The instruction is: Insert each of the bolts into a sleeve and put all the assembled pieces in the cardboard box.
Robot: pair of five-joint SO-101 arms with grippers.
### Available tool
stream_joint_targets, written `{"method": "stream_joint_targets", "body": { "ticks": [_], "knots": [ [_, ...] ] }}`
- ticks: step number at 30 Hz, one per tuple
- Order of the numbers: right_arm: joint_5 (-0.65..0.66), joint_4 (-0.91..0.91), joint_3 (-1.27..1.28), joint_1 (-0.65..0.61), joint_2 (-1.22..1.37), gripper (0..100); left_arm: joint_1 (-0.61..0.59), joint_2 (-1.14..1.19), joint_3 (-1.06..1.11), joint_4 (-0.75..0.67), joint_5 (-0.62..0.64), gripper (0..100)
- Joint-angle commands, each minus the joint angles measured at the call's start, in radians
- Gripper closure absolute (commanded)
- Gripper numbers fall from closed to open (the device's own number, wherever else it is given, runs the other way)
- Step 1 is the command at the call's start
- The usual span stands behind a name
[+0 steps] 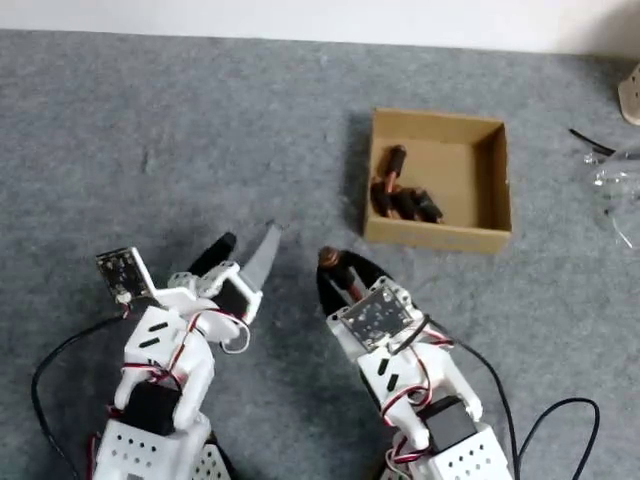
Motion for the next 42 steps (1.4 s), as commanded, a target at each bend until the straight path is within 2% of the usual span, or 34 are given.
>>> {"method": "stream_joint_targets", "body": {
  "ticks": [1, 2, 8, 13, 15, 19, 21, 22, 26, 29, 37, 42],
  "knots": [
    [-0.002, -0.062, 0.117, 0.035, -0.022, 99.5, -0.001, -0.012, 0.019, -0.041, -0.089, 99],
    [-0.002, -0.062, 0.117, 0.039, -0.022, 99.5, -0.004, -0.010, 0.019, -0.049, -0.100, 97],
    [-0.002, -0.061, 0.117, 0.064, -0.021, 99.5, -0.064, -0.012, 0.016, -0.055, -0.098, 99],
    [-0.002, -0.059, 0.117, 0.084, -0.019, 99.5, -0.088, -0.008, 0.015, -0.051, -0.209, 99],
    [-0.002, -0.059, 0.117, 0.084, -0.019, 99.5, -0.087, -0.008, 0.016, -0.049, -0.348, 99],
    [-0.002, -0.048, 0.117, 0.084, -0.019, 99.5, -0.088, -0.010, 0.016, 0.041, -0.836, 99],
    [0.000, -0.050, 0.116, 0.084, -0.019, 99.5, -0.088, -0.007, 0.019, 0.066, -1.023, 99],
    [0.002, -0.050, 0.116, 0.087, -0.021, 99.5, -0.088, -0.005, 0.019, 0.068, -1.042, 99],
    [-0.002, -0.050, 0.111, 0.137, -0.021, 99.5, -0.160, -0.007, 0.019, 0.060, -0.927, 99],
    [-0.002, -0.050, 0.114, 0.171, -0.021, 99.5, -0.223, -0.005, 0.019, 0.060, -0.925, 99],
    [0.000, -0.050, 0.039, 0.211, -0.013, 99.5, -0.231, -0.005, 0.019, 0.060, -0.927, 99],
    [0.005, -0.053, -0.105, 0.242, 0.193, 99.5, -0.231, -0.005, 0.019, 0.060, -0.927, 99]
  ]
}}
